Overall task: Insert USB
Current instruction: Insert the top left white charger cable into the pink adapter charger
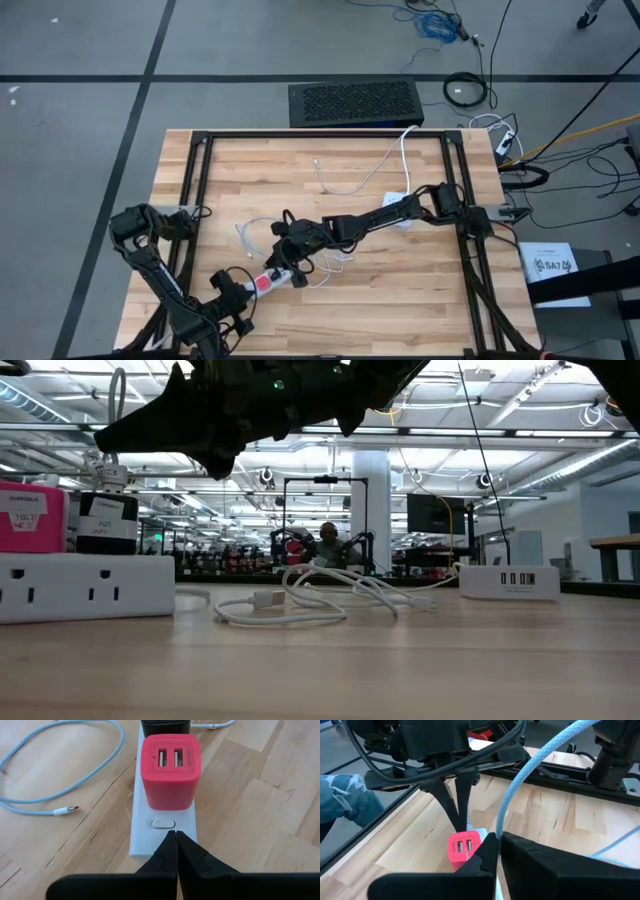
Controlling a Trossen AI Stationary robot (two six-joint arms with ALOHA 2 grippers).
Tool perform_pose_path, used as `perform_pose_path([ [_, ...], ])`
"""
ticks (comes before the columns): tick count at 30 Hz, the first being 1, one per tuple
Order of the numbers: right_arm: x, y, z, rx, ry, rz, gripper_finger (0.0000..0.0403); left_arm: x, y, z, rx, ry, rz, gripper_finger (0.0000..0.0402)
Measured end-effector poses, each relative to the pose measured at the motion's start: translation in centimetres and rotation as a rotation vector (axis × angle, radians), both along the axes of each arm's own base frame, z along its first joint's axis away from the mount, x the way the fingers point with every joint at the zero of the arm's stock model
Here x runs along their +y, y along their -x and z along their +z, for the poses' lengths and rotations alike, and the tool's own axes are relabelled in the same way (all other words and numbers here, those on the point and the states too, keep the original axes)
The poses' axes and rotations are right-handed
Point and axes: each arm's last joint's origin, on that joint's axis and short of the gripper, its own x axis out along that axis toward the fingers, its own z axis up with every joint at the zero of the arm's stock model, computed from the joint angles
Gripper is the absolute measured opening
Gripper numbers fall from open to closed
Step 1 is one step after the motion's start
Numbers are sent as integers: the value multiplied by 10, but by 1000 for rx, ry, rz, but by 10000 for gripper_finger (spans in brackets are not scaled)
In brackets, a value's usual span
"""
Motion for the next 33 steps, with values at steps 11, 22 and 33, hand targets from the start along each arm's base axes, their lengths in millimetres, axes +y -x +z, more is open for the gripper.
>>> perform_pose_path([
  [11,3,1,-1,8,5,4,0,0,0,0,-1,1,0,2],
  [22,22,6,-2,36,51,8,0,-1,0,0,-3,6,0,2],
  [33,8,4,-3,48,78,-66,0,-1,0,0,-3,6,0,2],
])
